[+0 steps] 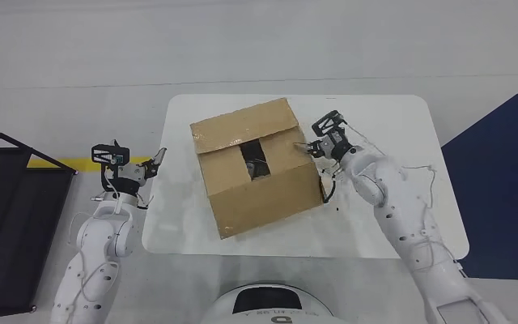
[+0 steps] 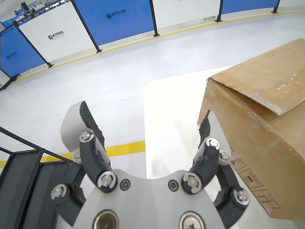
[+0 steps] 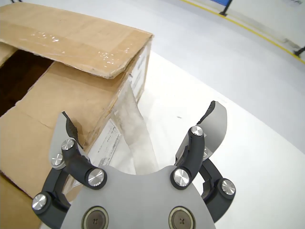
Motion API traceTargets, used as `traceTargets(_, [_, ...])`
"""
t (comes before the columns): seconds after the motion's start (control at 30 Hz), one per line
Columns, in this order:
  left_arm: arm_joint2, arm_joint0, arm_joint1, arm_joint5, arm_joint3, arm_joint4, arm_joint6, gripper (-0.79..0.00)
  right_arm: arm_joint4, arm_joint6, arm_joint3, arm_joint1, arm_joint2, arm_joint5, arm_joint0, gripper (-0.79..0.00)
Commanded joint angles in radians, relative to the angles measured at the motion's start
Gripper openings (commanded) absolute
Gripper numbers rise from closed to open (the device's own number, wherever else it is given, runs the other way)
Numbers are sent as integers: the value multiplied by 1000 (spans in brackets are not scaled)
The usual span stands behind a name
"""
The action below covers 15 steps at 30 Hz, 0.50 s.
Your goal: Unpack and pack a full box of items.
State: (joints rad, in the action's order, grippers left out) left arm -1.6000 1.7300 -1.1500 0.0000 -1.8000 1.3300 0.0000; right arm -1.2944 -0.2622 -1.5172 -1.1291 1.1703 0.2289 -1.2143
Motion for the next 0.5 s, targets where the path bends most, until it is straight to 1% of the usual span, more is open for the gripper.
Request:
traceTargets(0.0, [0,0,0,0,0,0,0,0,-23,10,13,-8,-23,-63,18,0])
traceTargets(0.07, [0,0,0,0,0,0,0,0,-30,11,22,-16,-39,-99,40,0])
traceTargets(0.2, [0,0,0,0,0,0,0,0,-56,0,18,-27,-70,-130,67,0])
traceTargets(0.47, [0,0,0,0,0,0,0,0,-49,-48,-5,-32,-71,-85,64,0])
